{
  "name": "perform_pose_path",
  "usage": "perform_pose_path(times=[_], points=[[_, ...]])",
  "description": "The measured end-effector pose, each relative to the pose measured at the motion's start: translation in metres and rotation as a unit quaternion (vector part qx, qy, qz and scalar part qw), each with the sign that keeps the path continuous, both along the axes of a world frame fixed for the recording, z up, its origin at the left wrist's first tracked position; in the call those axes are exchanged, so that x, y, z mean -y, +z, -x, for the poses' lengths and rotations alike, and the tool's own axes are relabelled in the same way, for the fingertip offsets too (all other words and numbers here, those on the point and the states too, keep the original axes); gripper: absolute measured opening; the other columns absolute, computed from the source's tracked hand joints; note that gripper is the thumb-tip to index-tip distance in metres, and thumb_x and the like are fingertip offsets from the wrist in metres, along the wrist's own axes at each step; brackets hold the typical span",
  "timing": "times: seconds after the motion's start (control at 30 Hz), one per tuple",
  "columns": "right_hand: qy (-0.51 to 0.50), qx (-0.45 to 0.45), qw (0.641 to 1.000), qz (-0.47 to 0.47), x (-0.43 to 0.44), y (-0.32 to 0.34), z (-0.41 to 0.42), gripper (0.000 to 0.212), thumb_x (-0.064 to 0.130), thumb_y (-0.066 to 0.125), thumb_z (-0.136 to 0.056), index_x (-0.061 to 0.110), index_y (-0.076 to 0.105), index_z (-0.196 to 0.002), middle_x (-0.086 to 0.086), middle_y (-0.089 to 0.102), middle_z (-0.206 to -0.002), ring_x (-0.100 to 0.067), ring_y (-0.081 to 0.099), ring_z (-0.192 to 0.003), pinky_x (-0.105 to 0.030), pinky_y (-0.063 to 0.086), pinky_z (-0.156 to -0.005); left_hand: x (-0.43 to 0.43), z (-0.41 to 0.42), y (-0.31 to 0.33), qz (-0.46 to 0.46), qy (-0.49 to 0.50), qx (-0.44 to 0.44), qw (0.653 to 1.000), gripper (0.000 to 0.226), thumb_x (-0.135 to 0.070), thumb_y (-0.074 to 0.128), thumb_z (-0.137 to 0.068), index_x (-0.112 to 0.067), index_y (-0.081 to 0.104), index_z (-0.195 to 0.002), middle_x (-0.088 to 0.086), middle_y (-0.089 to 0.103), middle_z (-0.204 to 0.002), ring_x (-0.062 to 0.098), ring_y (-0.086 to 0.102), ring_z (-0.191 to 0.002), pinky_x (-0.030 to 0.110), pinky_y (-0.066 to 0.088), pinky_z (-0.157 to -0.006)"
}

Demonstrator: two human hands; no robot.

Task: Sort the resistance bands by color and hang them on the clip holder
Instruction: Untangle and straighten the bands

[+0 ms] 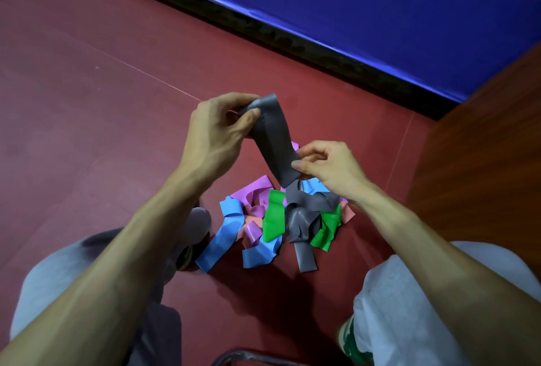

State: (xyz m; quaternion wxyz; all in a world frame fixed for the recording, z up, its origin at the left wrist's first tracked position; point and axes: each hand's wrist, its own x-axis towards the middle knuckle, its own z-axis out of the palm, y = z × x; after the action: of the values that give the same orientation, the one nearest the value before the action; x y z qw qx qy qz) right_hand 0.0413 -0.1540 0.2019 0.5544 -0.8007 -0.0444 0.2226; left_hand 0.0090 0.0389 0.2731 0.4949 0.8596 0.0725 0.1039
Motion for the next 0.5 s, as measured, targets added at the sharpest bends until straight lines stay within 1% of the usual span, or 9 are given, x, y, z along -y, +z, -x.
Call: perform_pose_path(times=[0.03, 0.1, 0.17, 0.2, 0.27, 0.3, 0.37, 0.43, 0.5], points=[[0.01, 0.014, 1.0, 0.015, 0.002, 0.0, 0.0, 0.017, 0.003, 0.074, -0.079, 0.007, 0.067, -0.094, -0.003, 0.066, -0.072, -0.001, 0.062, -0.06, -0.019, 0.053, -0.066, 0.001, 0.0, 0.001, -0.012, -0.013, 0.001, 1.0, 0.021, -0.008, 0.061, -0.09, -0.013, 0.071, -0.108, -0.002, 0.07, -0.09, -0.001, 0.064, -0.075, 0.015, 0.054, -0.071], [0.04, 0.04, 0.998, 0.024, 0.008, 0.004, 0.001, 0.029, 0.008, 0.077, -0.078, 0.016, 0.065, -0.103, 0.0, 0.07, -0.09, -0.004, 0.066, -0.082, -0.023, 0.053, -0.081, 0.003, 0.003, 0.003, -0.02, -0.044, -0.001, 0.999, 0.021, -0.008, 0.062, -0.089, -0.012, 0.071, -0.108, 0.001, 0.071, -0.093, 0.004, 0.066, -0.079, 0.021, 0.056, -0.074], [0.065, 0.066, 0.996, 0.007, 0.016, 0.02, 0.008, 0.043, 0.012, 0.077, -0.078, 0.023, 0.059, -0.115, 0.003, 0.068, -0.108, 0.001, 0.062, -0.102, -0.018, 0.05, -0.086, 0.007, 0.01, 0.007, -0.028, -0.085, -0.004, 0.996, 0.021, -0.009, 0.065, -0.088, -0.013, 0.072, -0.107, 0.001, 0.071, -0.093, 0.008, 0.068, -0.081, 0.031, 0.057, -0.077], [0.071, 0.085, 0.994, -0.002, 0.02, 0.032, 0.012, 0.047, 0.013, 0.077, -0.078, 0.026, 0.057, -0.118, 0.004, 0.066, -0.112, 0.005, 0.059, -0.105, -0.015, 0.049, -0.085, 0.009, 0.014, 0.01, -0.036, -0.106, -0.007, 0.994, 0.021, -0.01, 0.067, -0.087, -0.015, 0.072, -0.107, -0.001, 0.071, -0.091, 0.009, 0.068, -0.08, 0.035, 0.056, -0.077], [0.074, 0.131, 0.989, -0.016, 0.028, 0.062, 0.021, 0.045, 0.017, 0.078, -0.077, 0.028, 0.057, -0.116, 0.004, 0.067, -0.111, 0.002, 0.06, -0.103, -0.018, 0.049, -0.08, 0.018, 0.025, 0.02, -0.038, -0.138, -0.012, 0.99, 0.021, -0.012, 0.069, -0.085, -0.017, 0.073, -0.106, -0.003, 0.072, -0.089, 0.011, 0.068, -0.081, 0.038, 0.055, -0.078], [0.074, 0.159, 0.984, -0.014, 0.031, 0.079, 0.025, 0.04, 0.02, 0.078, -0.077, 0.028, 0.06, -0.112, 0.004, 0.068, -0.106, 0.0, 0.062, -0.099, -0.02, 0.049, -0.078, 0.024, 0.03, 0.027, -0.033, -0.149, -0.008, 0.988, 0.021, -0.013, 0.069, -0.085, -0.017, 0.073, -0.105, -0.003, 0.073, -0.089, 0.014, 0.069, -0.081, 0.04, 0.055, -0.078], [0.073, 0.211, 0.975, 0.002, 0.037, 0.113, 0.034, 0.026, 0.026, 0.075, -0.077, 0.028, 0.065, -0.101, 0.007, 0.07, -0.093, 0.002, 0.063, -0.084, -0.016, 0.048, -0.073, 0.034, 0.04, 0.044, 0.002, -0.159, -0.002, 0.987, 0.023, -0.01, 0.069, -0.085, -0.019, 0.071, -0.106, 0.003, 0.073, -0.086, 0.019, 0.069, -0.078, 0.041, 0.056, -0.077], [0.076, 0.244, 0.967, 0.018, 0.045, 0.145, 0.043, 0.019, 0.025, 0.076, -0.078, 0.026, 0.068, -0.095, 0.008, 0.069, -0.085, 0.003, 0.062, -0.077, -0.012, 0.045, -0.07, 0.043, 0.051, 0.068, 0.06, -0.17, 0.008, 0.984, 0.035, -0.002, 0.069, -0.083, -0.021, 0.064, -0.112, 0.011, 0.067, -0.082, 0.017, 0.065, -0.07, 0.034, 0.058, -0.073], [0.083, 0.27, 0.959, 0.031, 0.055, 0.175, 0.055, 0.02, 0.025, 0.078, -0.078, 0.025, 0.069, -0.096, 0.004, 0.069, -0.083, -0.003, 0.062, -0.075, -0.018, 0.047, -0.071, 0.05, 0.06, 0.096, 0.082, -0.193, 0.037, 0.977, 0.05, 0.003, 0.07, -0.081, -0.022, 0.055, -0.122, 0.011, 0.061, -0.078, 0.015, 0.063, -0.068, 0.026, 0.055, -0.068]])
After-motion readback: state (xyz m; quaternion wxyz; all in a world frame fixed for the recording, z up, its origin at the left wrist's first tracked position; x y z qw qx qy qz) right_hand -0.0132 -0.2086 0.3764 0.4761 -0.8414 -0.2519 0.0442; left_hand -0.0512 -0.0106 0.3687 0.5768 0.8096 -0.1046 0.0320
